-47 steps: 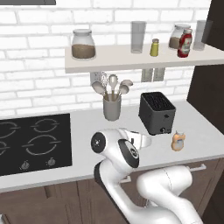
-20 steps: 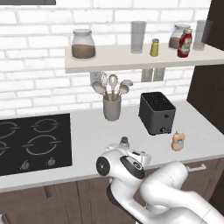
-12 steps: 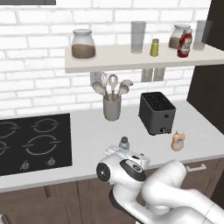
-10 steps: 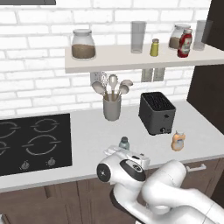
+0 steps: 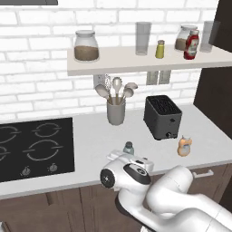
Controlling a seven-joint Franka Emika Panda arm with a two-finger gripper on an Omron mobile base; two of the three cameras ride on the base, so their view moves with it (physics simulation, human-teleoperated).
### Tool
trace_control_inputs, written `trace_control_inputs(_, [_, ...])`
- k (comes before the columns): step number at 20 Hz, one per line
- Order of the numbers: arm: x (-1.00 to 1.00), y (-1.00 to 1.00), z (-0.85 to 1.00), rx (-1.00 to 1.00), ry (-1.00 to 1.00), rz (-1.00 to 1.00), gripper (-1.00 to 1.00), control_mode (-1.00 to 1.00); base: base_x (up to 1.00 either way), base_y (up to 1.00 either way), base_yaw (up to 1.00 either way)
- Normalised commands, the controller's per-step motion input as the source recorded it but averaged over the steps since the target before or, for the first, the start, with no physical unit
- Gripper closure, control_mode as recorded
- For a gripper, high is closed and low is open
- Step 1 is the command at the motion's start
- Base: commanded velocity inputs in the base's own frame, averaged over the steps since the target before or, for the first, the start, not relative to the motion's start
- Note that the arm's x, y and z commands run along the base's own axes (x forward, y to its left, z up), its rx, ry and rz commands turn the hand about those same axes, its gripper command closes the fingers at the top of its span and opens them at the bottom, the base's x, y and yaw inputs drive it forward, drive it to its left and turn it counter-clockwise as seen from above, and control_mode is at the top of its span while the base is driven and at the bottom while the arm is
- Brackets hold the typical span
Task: Put the shaker and condiment bottle from the counter next to their counterparts in the cabinet.
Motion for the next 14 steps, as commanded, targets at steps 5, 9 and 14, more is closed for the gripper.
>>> trace_control_inputs(5, [0.09, 0.06, 0.00, 0.00, 0.00, 0.00, -1.00, -1.00, 0.00, 0.00, 0.00])
trace_control_inputs(9, [0.03, 0.00, 0.00, 0.00, 0.00, 0.00, -1.00, -1.00, 0.00, 0.00, 0.00])
trace_control_inputs(14, [0.08, 0.00, 0.00, 0.00, 0.00, 0.00, -1.00, -1.00, 0.00, 0.00, 0.00])
